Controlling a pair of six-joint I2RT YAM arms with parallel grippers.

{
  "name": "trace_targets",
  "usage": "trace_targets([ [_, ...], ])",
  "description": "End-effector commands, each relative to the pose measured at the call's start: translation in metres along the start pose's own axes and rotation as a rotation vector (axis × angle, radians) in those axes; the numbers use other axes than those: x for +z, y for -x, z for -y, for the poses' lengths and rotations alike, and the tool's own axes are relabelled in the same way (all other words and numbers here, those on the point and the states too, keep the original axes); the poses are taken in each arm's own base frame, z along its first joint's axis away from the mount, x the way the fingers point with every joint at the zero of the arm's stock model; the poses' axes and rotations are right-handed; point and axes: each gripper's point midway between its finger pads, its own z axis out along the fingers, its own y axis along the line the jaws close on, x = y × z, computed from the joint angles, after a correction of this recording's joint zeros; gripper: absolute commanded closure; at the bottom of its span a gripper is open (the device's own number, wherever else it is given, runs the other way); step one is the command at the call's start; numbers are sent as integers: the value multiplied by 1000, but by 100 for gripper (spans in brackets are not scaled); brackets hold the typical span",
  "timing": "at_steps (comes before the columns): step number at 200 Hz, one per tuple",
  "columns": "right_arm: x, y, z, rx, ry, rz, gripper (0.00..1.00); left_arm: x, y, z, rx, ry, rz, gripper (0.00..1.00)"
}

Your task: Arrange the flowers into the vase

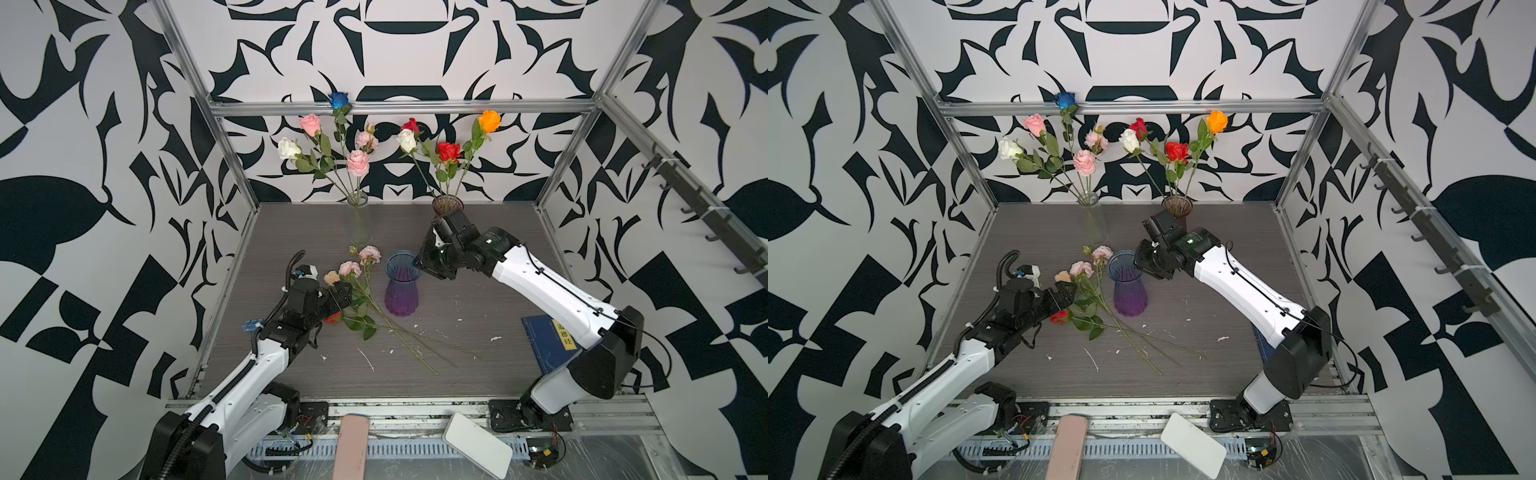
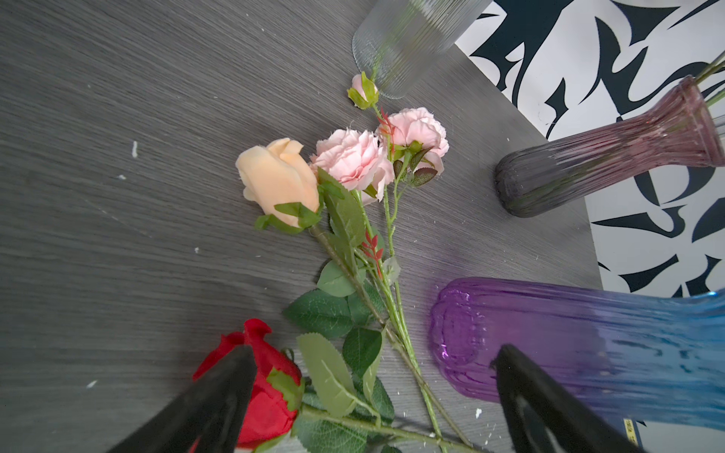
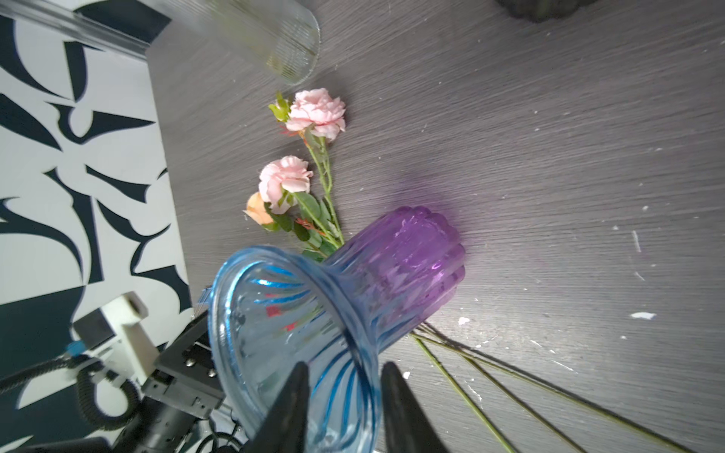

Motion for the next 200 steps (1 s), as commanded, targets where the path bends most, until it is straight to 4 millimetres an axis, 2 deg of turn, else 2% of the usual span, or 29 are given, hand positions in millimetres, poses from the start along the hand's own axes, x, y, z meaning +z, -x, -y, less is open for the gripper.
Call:
trace_targets([
  [1,-15,6,-17,-23,74,43,61,-2,1,1,-20,-6,3,1],
  [23,-25,21,-8,-3,59,83,60,-3,1,1,-21,-5,5,1],
  [40,-36,43,9,57,50,118,59,-4,1,-1,-20,-2,6,1],
  [79,-62,108,62,196,34,205,59,-6,0,-1,-20,-1,10,1],
  [93,-65,128,75,220,32,220,59,-6,1,-1,-18,-2,10,1],
  [151,-53,187,74,213,59,234,61,-8,5,0,-5,3,21,1],
  [200,-36,216,83,179,-8,211,62,-13,5,-2,4,12,30,1],
])
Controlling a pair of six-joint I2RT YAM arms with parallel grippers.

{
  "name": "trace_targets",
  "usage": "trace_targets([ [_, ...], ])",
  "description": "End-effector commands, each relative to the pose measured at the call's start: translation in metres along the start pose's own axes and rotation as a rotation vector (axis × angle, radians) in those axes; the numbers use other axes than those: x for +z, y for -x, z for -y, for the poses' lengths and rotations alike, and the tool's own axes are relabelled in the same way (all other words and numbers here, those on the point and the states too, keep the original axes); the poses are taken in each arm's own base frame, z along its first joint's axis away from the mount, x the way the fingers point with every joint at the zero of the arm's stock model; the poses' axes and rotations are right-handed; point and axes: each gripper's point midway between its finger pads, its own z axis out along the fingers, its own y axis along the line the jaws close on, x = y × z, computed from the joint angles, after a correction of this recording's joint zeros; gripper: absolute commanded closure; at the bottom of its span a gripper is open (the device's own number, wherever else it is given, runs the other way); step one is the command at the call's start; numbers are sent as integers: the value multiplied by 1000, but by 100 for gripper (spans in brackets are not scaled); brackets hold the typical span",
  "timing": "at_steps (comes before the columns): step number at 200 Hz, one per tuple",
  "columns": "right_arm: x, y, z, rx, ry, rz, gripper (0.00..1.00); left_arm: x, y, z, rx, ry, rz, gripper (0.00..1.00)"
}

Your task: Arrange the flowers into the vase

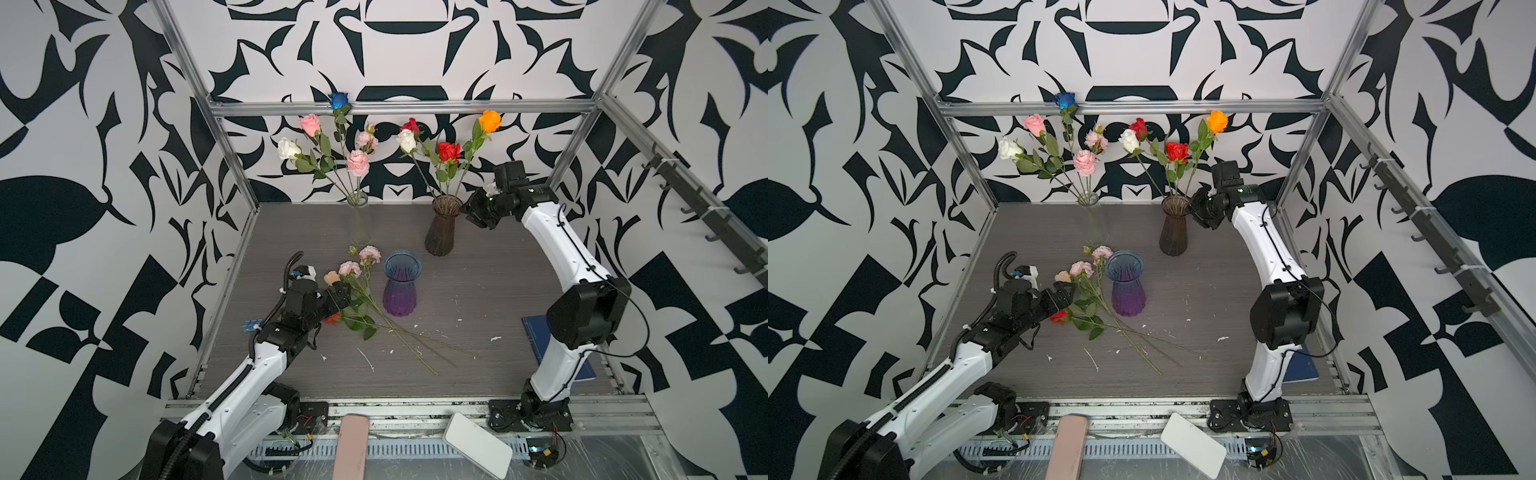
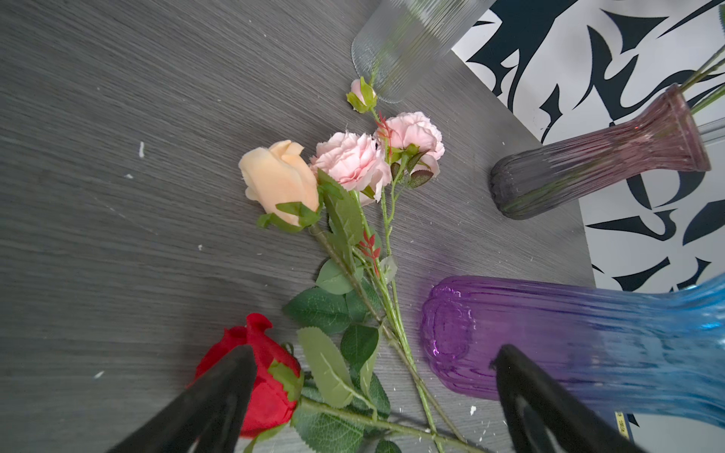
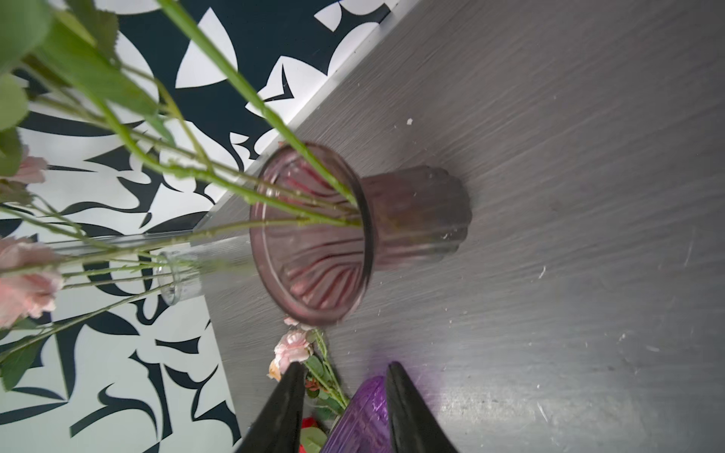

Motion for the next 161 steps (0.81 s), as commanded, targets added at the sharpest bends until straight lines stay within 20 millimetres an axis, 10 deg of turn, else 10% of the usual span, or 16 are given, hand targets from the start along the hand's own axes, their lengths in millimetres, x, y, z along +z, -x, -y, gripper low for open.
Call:
trace_targets([
  [1,-11,10,-7,-62,-9,10,62,-5,2,-4,7,18,14,1],
  [161,45,35,3,-79,-77,-18,77,-14,5,-6,13,30,33,1],
])
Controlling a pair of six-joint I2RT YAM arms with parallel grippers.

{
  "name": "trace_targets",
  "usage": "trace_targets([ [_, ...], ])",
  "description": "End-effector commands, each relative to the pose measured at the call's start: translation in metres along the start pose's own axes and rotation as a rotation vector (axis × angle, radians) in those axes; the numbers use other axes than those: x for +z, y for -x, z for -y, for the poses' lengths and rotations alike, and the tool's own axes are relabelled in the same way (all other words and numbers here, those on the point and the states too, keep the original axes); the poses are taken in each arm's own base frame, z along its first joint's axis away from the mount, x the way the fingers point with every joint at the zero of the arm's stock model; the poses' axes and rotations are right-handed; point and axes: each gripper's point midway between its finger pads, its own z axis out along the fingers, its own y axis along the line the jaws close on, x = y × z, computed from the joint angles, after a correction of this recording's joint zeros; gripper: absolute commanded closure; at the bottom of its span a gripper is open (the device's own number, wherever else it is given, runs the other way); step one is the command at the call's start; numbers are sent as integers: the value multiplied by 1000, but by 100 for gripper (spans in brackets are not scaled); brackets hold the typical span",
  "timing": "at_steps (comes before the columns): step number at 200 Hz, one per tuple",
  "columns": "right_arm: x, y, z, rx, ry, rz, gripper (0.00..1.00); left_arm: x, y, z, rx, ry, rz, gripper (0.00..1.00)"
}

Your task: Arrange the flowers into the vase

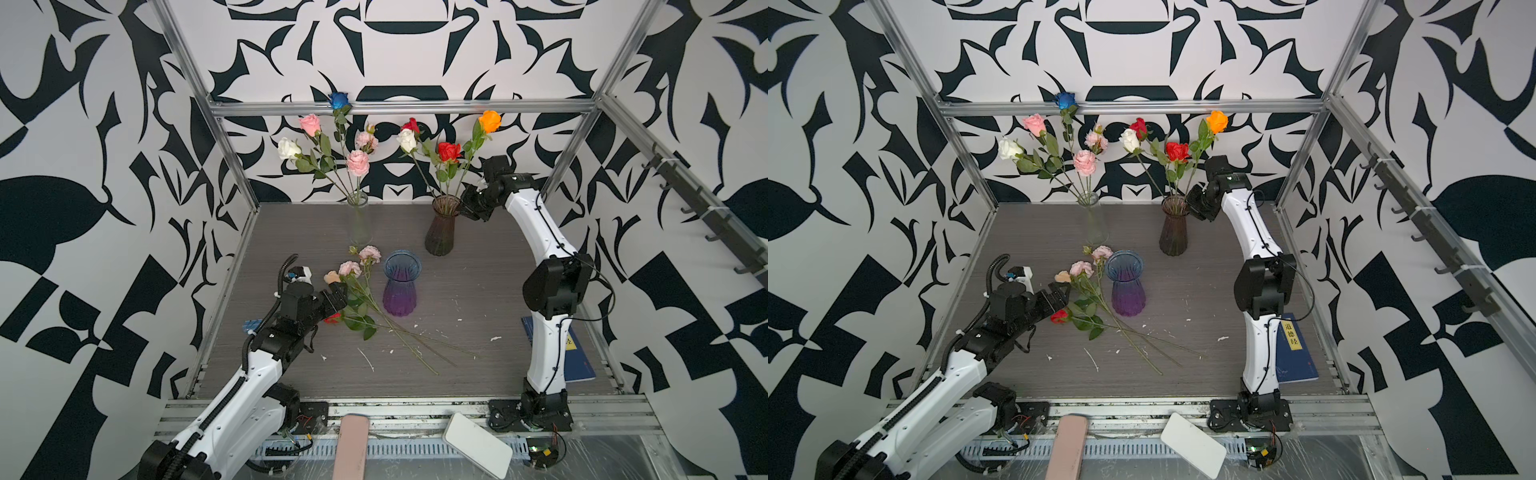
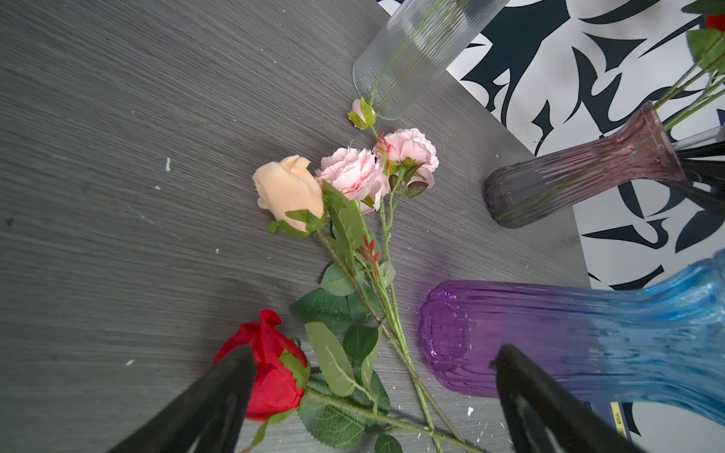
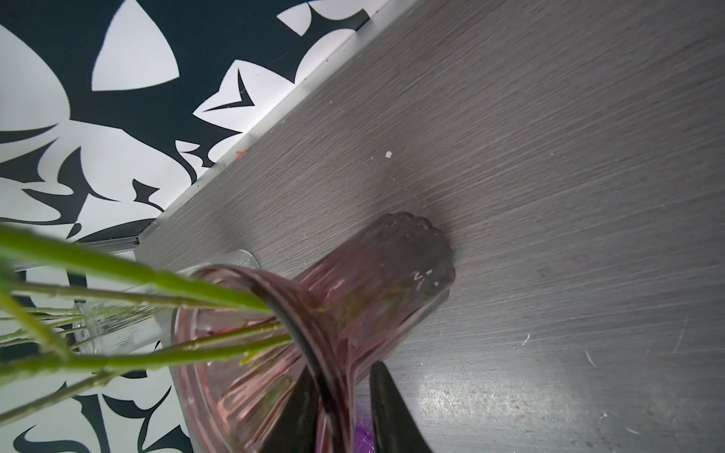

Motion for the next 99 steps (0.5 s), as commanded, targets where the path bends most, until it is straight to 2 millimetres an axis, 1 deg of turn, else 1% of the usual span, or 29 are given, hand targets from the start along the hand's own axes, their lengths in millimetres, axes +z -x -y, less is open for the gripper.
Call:
trace_targets([
  [1,-15,8,-9,-17,14,31,78,-1,-2,-6,8,26,-7,1],
  [20,-14,9,-8,-24,9,31,88,-1,0,-5,8,24,-5,1],
  [42,-22,15,-4,-20,4,51,100,-2,1,-5,8,27,-3,1],
  [69,-37,24,0,-7,5,84,100,-3,0,-6,7,27,0,1],
  [99,-56,36,13,-1,-29,122,100,-3,-1,-7,2,29,-3,0],
])
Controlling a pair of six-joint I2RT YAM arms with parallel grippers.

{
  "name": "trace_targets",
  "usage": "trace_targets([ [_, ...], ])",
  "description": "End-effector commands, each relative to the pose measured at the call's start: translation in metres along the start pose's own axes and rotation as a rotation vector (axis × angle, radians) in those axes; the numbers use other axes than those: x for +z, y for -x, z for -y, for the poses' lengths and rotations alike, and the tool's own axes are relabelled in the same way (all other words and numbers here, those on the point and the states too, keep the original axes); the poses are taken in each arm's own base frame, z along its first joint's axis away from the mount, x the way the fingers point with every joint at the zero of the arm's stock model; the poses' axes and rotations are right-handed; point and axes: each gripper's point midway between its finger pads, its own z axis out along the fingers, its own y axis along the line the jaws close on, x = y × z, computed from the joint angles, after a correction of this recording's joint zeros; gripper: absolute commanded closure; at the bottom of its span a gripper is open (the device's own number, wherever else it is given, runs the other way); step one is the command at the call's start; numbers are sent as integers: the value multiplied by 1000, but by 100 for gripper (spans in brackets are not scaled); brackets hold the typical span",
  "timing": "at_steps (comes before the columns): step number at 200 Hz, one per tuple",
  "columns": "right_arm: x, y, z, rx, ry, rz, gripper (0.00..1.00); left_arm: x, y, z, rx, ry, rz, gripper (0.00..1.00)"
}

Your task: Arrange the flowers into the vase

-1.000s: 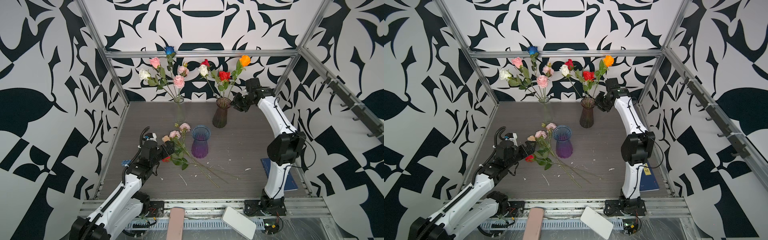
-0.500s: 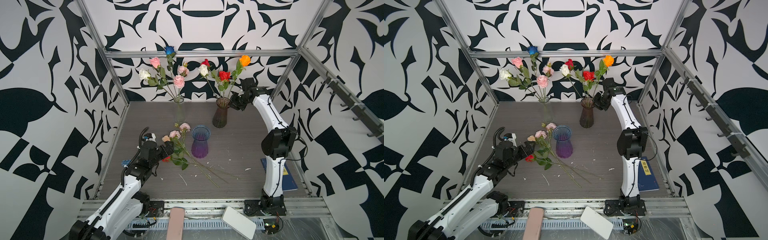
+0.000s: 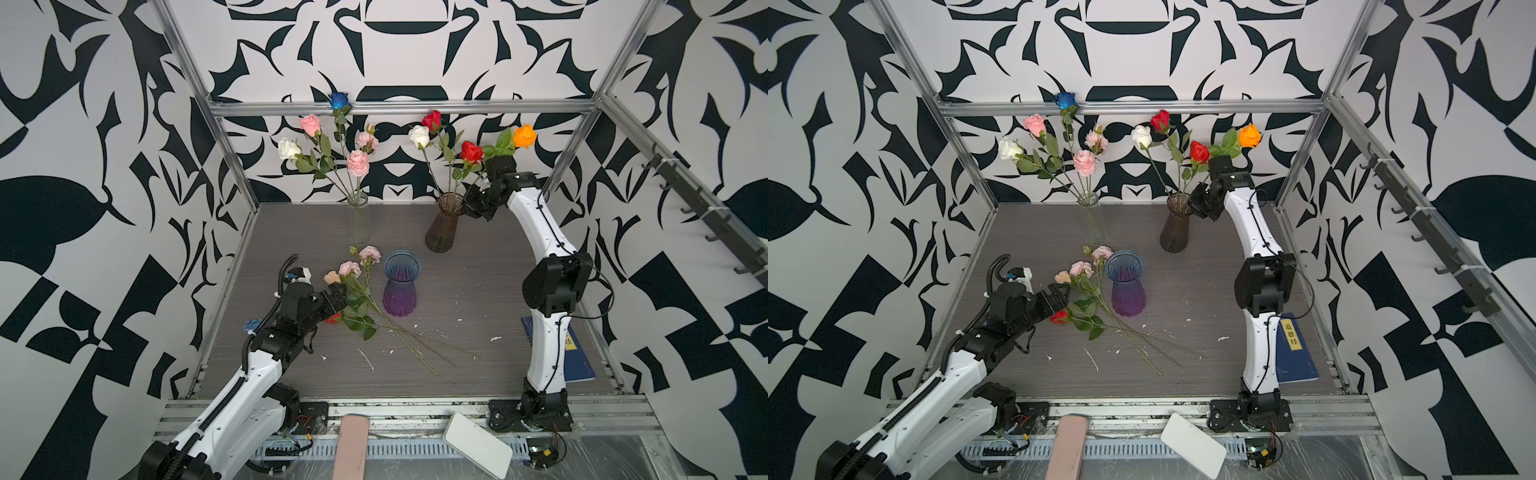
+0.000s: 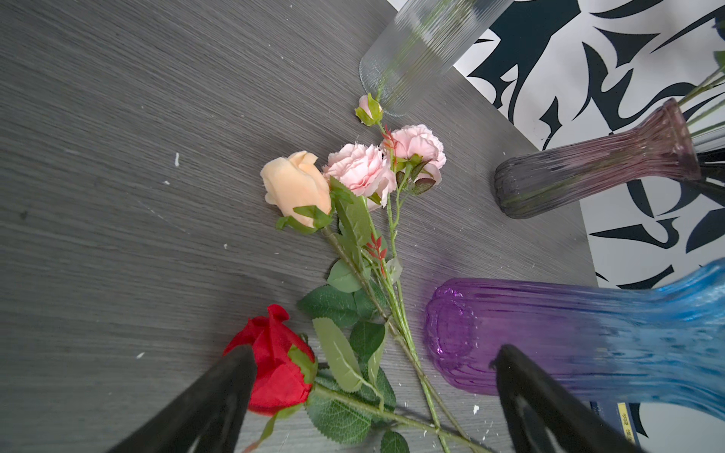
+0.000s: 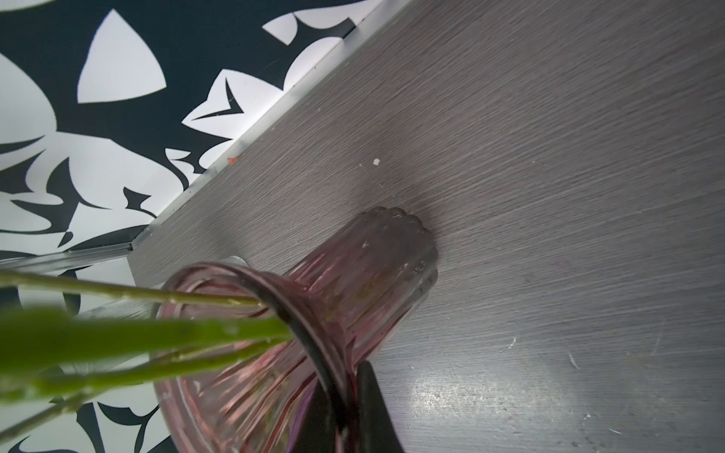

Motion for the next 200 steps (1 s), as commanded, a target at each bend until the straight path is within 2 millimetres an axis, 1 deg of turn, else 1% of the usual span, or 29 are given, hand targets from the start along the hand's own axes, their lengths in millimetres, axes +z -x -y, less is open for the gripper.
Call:
trace_targets([
  [1,-52,24,0,-18,-5,115,100,-2,1,-3,2,13,6,0],
  [38,-73,42,28,-19,-67,147,100,0,0,-3,-5,10,1,1],
  [64,-85,54,47,-5,-94,163,100,-1,0,-3,-5,9,-1,1],
  [80,-90,62,58,9,-105,175,100,-1,-1,-3,-6,10,-2,1],
  [113,-98,75,75,35,-117,198,100,-3,-1,-4,-5,11,-1,1],
  [143,-98,81,84,50,-124,199,100,-4,-1,-3,-14,10,0,0],
  [200,-93,78,82,75,-96,191,100,-4,-2,-4,-35,10,0,1],
])
